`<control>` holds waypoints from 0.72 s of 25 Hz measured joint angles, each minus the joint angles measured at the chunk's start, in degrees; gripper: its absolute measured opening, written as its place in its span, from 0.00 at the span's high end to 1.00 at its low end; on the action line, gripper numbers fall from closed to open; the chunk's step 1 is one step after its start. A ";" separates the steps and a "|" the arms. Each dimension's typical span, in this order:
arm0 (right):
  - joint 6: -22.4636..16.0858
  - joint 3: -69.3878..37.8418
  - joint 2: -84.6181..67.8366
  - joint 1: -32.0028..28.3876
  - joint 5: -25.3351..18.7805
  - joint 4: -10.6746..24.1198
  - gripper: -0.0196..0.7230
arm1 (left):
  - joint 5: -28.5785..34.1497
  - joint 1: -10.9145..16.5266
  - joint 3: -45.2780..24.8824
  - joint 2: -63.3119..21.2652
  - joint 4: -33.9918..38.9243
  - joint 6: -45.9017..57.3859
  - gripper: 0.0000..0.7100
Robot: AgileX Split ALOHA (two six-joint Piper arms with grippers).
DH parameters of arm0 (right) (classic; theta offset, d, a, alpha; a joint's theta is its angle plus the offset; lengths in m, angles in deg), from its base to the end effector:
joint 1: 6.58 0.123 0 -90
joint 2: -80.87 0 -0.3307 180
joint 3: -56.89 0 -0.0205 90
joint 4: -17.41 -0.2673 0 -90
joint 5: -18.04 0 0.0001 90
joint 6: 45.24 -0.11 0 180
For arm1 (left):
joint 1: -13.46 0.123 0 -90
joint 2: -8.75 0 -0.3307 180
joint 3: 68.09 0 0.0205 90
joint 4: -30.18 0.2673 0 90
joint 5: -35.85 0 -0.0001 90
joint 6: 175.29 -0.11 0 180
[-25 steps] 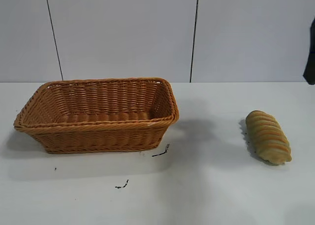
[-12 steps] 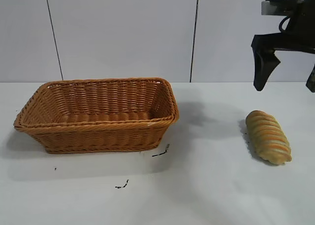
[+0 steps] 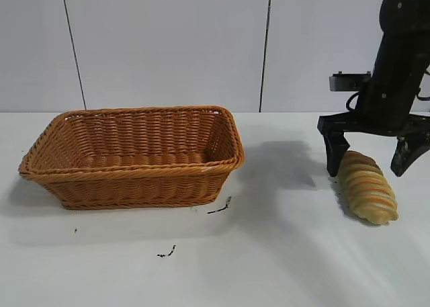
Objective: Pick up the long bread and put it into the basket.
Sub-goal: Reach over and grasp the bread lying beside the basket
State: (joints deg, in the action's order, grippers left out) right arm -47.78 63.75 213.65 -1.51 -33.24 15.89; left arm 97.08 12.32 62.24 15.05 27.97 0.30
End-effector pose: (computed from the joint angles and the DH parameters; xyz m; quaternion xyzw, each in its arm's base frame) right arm 0.4564 0.0428 0.1157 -0.0140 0.9995 0.0121 0.0237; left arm -0.0210 -0.0033 0.2756 0.0422 0.8523 -0.0044 0.5213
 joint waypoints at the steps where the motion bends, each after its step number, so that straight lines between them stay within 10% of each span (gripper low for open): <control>1: 0.00 0.00 0.00 0.00 0.11 -0.06 0.05 | 0.00 0.00 0.00 0.00 0.00 0.00 0.03; 4: 0.00 0.07 0.00 0.00 0.23 0.03 0.26 | 0.00 0.00 0.00 0.00 0.00 0.00 0.03; 8: 0.00 0.07 -0.22 0.00 0.23 0.15 0.78 | 0.00 0.00 0.00 0.00 0.00 0.00 0.03; 18: 0.00 5.48 -8.80 0.00 -4.87 2.96 0.81 | 0.00 0.00 0.00 0.00 0.00 0.00 0.03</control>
State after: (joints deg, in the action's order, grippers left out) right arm -47.78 69.22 204.86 -1.51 -38.11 18.85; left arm 97.08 12.32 62.24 15.05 27.97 0.30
